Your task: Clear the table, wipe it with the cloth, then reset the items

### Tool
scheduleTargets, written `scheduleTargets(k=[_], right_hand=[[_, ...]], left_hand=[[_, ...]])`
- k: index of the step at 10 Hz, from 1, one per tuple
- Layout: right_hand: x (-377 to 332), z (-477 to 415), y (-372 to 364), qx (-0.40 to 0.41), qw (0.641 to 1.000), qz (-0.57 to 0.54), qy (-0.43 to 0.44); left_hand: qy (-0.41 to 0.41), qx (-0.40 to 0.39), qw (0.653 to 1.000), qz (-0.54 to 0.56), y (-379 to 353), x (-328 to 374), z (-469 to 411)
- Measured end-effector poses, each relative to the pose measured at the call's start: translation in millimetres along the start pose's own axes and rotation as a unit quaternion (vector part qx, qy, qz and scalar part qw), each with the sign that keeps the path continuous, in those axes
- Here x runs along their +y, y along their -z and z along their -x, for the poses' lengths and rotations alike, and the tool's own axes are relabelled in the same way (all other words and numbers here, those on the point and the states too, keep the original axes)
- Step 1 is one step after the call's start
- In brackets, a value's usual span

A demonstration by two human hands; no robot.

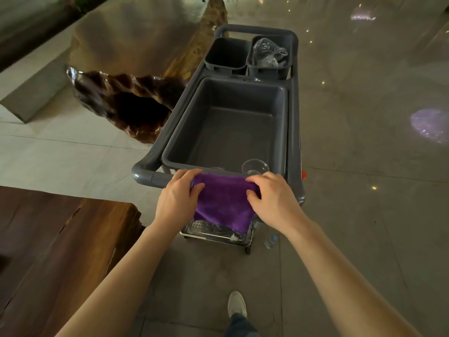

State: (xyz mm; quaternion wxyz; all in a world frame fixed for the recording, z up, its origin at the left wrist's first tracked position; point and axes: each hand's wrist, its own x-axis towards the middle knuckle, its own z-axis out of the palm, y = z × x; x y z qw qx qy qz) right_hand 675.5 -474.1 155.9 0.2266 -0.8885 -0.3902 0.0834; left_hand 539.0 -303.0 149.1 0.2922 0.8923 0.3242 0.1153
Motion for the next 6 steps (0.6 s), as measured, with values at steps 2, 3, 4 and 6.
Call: scheduleTargets(k=[2,3,4,6], right_hand=[[7,3,-1,0.015,0.997,0.06,0.037],[5,2,-6,-0.039,0.994,0.068,0.072],[8,1,-12,-0.044,0.995,0.052,0.076],[9,-3,-13,-0.053,0.995,0.043,0.067]], left_hand=[[-0.118,-0.011,0.98,-0.158,6,0,2],[-0.152,-0.043,0.97,-0.187,3,-1,0],[-0.136,-0.067,0.976,-0.159,-2,-5,-2],[-0.128,-0.071,0.98,-0.138,-7,-13,0]])
